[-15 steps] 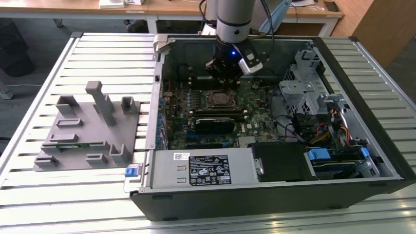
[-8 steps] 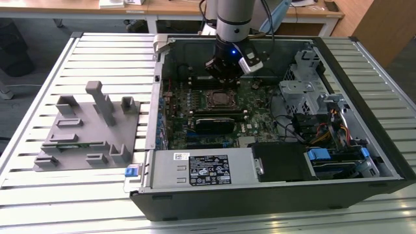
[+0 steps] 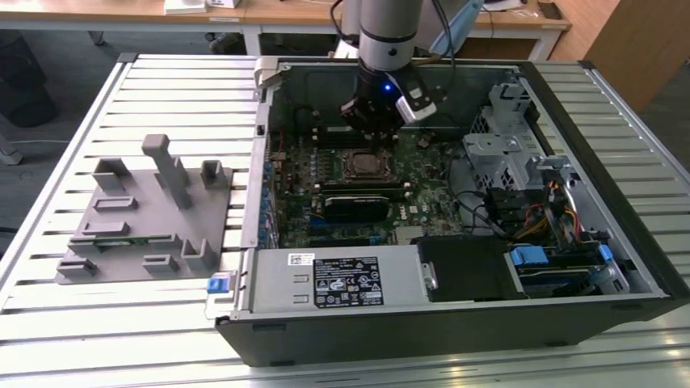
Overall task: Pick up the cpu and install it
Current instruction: 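Install the first cpu locking lever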
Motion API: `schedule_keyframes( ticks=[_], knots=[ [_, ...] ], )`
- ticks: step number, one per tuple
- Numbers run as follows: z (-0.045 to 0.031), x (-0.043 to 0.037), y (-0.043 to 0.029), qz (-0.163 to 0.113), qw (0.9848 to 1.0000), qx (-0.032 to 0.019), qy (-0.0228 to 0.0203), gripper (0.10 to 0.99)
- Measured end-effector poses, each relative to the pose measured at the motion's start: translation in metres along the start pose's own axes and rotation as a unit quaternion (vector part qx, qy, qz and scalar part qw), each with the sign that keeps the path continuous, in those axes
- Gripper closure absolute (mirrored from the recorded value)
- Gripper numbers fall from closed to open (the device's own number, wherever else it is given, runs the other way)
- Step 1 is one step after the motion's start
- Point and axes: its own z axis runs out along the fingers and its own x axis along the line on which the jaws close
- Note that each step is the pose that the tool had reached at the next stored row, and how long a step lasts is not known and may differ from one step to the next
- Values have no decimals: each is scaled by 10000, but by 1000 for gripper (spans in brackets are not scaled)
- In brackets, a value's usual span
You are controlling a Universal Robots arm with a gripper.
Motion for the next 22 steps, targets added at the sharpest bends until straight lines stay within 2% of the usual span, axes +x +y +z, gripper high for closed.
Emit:
schedule_keyframes(
  ticks=[5, 10, 13, 19, 22],
  knots=[
    [22, 1, -1, -3, 10000, 90, 3, 980],
    [40, 1, 0, -4, 9999, 109, 4, 980],
    [50, 0, 0, -2, 10000, 92, 4, 980],
    [56, -1, 1, 0, 10000, -8, 0, 980],
    [54, -1, 1, 1, 10000, -16, 0, 980]
  ],
)
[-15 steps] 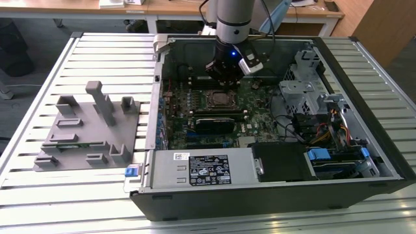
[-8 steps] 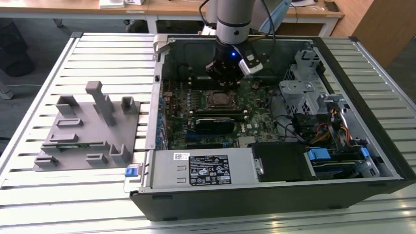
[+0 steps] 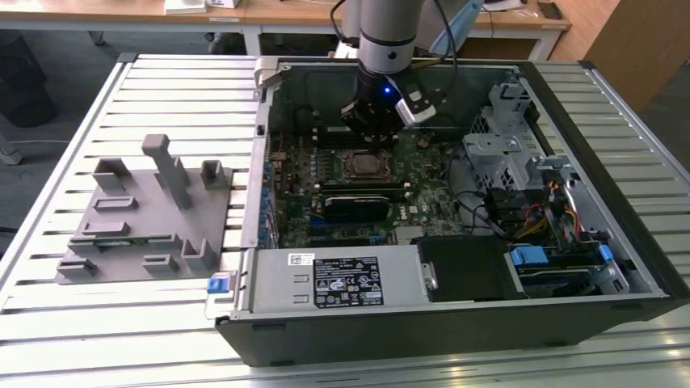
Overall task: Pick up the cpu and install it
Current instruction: 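Install the first cpu locking lever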
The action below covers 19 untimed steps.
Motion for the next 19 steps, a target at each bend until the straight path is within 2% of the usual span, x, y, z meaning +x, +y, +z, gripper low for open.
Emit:
schedule_keyframes(
  ticks=[10, 19],
  knots=[
    [-108, -4, 3, -1, 10000, -1, -1, 980],
    [-115, -5, -14, -1, 10000, -1, -1, 980]
  ],
)
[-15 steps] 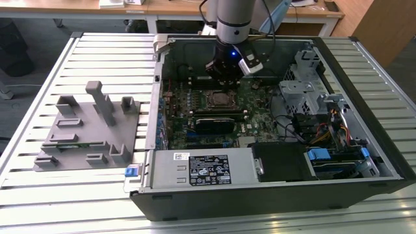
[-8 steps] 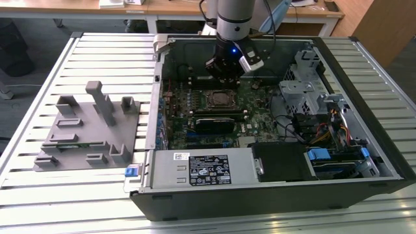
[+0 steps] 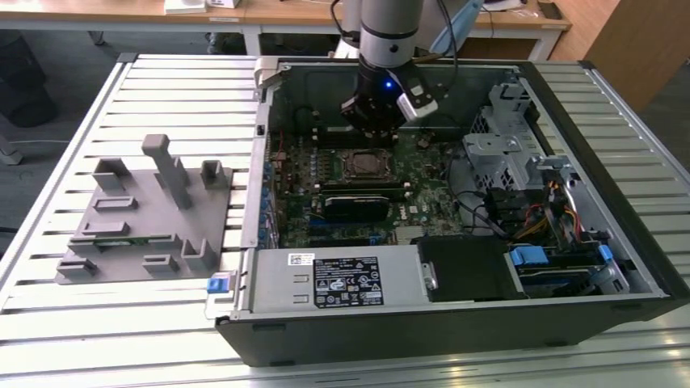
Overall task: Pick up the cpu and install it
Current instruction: 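Install the first cpu locking lever, then install the second cpu locking lever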
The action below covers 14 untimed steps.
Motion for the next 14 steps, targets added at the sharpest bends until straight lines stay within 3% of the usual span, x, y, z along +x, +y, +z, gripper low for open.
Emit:
schedule_keyframes(
  ticks=[14],
  knots=[
    [-1, -3, -39, -1, 10000, 0, 0, 980]
  ],
)
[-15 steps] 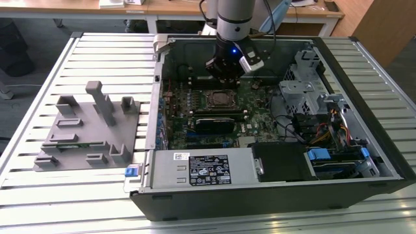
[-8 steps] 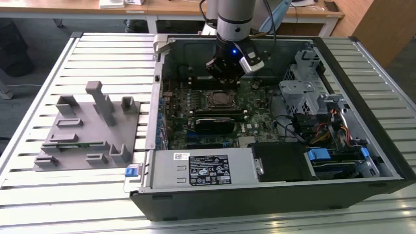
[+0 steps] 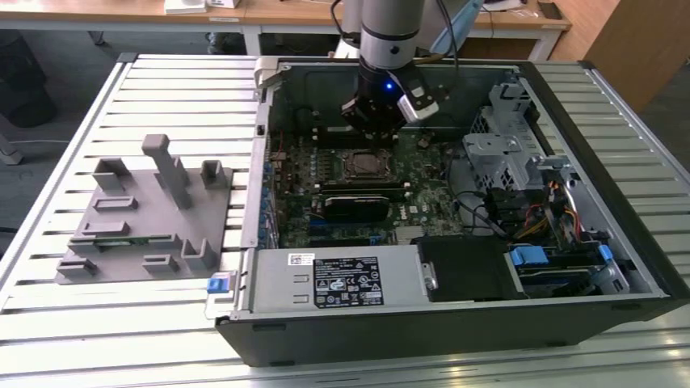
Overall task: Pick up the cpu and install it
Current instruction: 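Install the second cpu locking lever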
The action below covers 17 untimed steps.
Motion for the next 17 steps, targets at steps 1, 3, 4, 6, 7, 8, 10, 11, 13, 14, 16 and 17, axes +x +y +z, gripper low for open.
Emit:
schedule_keyframes(
  ticks=[1, 3, 4, 6, 7, 8, 10, 11, 13, 14, 16, 17],
  knots=[
    [0, 0, -8, 1, 10000, 0, 0, 980],
    [0, 0, -22, 1, 10000, 0, 0, 980],
    [0, 0, -29, 1, 10000, 0, 0, 980],
    [-1, 0, -41, 1, 10000, 0, 0, 980],
    [-1, 0, -49, 1, 10000, 0, 0, 980],
    [-1, 0, -58, 1, 10000, -1, 0, 980],
    [-1, 0, -67, 1, 10000, -1, 0, 980],
    [-3, 3, -71, 1, 10000, 0, 0, 980],
    [-24, 11, -71, 1, 10000, 0, 0, 980],
    [-45, 13, -70, 1, 10000, 0, 0, 980],
    [-103, 13, -69, 0, 10000, 5, 0, 980],
    [-135, 13, -68, 0, 10000, 5, 0, 980]
  ],
)
